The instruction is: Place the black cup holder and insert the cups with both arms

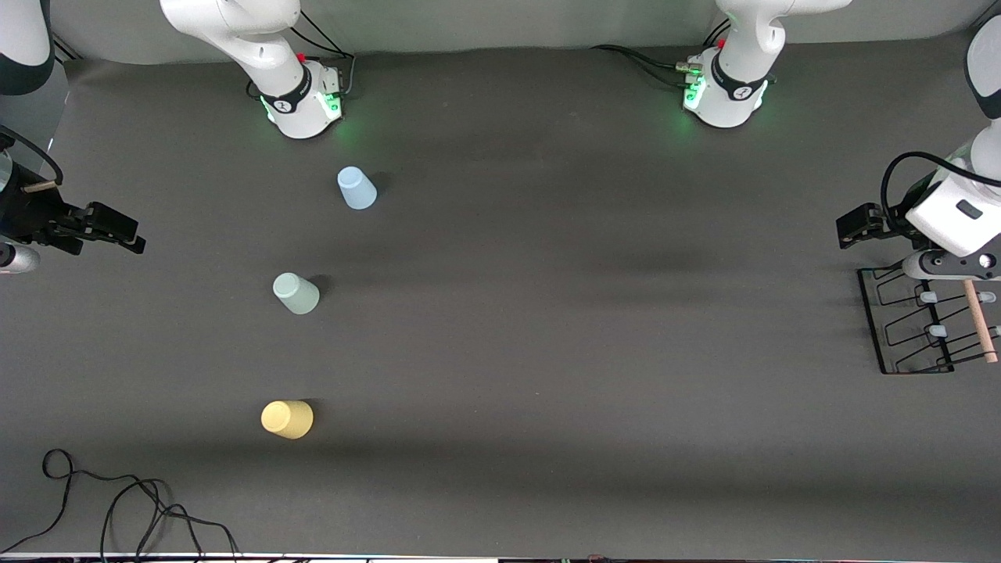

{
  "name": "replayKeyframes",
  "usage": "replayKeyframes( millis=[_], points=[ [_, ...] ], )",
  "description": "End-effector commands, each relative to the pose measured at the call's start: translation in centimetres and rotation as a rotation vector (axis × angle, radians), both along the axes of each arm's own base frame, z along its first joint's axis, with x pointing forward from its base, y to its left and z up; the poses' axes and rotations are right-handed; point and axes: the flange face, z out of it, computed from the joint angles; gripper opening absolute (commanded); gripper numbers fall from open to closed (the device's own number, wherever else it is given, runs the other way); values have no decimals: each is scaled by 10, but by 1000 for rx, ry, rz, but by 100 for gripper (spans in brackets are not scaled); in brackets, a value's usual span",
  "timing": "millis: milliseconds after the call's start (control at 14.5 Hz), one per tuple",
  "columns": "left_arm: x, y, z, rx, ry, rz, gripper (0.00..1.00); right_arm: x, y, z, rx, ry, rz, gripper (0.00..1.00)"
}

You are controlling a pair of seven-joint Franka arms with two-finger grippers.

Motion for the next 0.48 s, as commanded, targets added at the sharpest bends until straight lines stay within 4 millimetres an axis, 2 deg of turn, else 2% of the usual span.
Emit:
replayKeyframes(
  millis=[0,138,414],
  points=[
    [-1,0,5,2,-4,-5,100,10,2,-16,-10,26,13,100],
    [-2,0,5,1,-5,-8,100,17,2,-26,-13,26,13,100],
    [-2,0,5,1,-5,-8,100,19,2,-29,-12,21,13,100]
  ],
)
